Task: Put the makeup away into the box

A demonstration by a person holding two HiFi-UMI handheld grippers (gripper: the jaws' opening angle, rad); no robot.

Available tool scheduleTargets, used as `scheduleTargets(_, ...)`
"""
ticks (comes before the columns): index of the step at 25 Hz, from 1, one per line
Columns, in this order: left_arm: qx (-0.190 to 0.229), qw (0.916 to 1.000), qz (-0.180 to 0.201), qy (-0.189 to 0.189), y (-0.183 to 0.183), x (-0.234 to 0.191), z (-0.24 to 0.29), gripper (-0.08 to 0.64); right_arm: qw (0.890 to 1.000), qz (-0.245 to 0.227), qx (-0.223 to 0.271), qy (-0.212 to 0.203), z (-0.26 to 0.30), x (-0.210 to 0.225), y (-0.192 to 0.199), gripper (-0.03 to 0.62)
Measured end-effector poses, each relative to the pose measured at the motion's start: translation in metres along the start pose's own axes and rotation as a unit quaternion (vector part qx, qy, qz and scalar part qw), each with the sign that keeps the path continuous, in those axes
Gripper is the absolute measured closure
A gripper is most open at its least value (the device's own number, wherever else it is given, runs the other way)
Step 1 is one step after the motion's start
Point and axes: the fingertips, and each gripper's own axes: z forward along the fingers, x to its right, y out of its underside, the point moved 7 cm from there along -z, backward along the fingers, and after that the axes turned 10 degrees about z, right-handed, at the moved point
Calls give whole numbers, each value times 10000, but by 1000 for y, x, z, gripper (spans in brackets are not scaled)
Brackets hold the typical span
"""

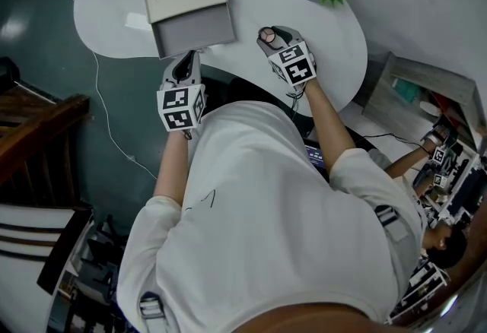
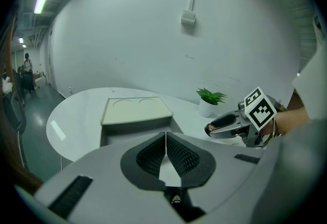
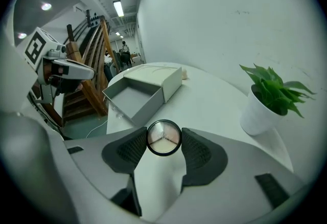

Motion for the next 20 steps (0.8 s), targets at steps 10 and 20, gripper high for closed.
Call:
scheduleTargets(10,197,9994,-176,-241,7,-36,-19,535,9985,57,414,-353,0,-39,-50,382)
scheduleTargets(20,177,9973,-504,-512,28,-74,-35,535,9968,-84,287,-746,23,-80,-79,382)
